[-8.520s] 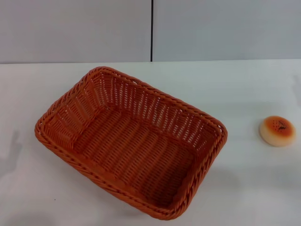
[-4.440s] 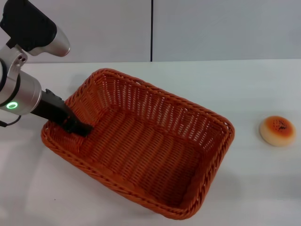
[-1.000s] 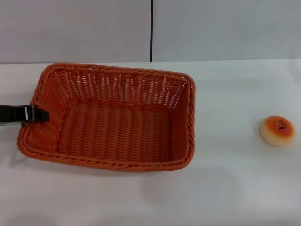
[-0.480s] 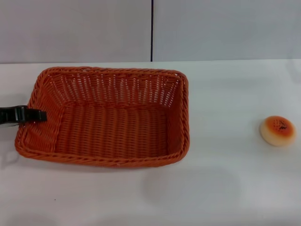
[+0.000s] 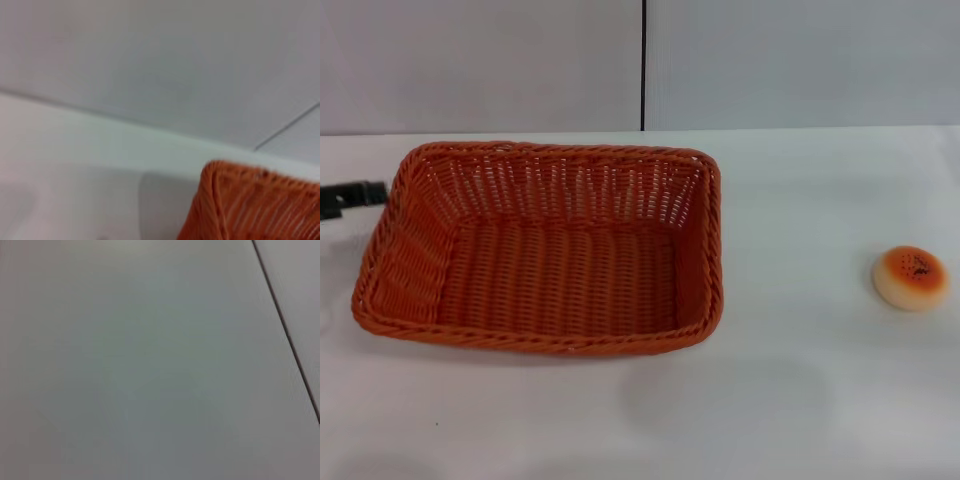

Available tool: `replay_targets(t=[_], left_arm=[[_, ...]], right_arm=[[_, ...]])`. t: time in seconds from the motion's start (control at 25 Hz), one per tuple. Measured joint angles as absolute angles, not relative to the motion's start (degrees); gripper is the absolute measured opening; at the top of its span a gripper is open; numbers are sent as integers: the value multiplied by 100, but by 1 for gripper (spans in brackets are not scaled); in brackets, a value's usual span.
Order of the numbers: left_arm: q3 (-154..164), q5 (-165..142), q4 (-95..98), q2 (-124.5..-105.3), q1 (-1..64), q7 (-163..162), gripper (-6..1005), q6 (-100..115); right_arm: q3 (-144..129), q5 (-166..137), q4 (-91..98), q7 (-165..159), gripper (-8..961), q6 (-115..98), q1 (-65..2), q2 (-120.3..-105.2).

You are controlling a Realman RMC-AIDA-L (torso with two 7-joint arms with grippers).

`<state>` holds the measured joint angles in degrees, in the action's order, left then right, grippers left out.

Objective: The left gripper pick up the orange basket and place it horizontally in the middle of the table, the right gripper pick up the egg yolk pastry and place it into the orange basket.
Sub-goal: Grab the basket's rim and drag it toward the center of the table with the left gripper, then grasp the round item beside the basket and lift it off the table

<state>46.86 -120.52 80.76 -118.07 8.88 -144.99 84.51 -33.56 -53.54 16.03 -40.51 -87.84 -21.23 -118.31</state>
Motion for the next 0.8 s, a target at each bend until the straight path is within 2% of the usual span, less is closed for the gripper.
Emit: replay_targets(t=[0.16,0.4,0.64,0.8], left_arm=[[3777,-11107,7116,-11805,893,-13136,764,8558],[2264,-9596,4997,-11801,850,-9983,818,9256],[1148,-9409,3719,-11793,713,-7837,811,9994],[964,-9397,2937,-11796,591,-6719,807,10041]], right_arm=[[-3350,-5866,2349,-4992,583,-8767,-1620,-11844],[-3254,-7523,4177,-7046,583,-8450,-969,-11848],[-2761,-9480,5550,-9070,583,-8702,-975,-11838],[-2691,-10854,6361,-10369,583,-9016,-1212,-11736]])
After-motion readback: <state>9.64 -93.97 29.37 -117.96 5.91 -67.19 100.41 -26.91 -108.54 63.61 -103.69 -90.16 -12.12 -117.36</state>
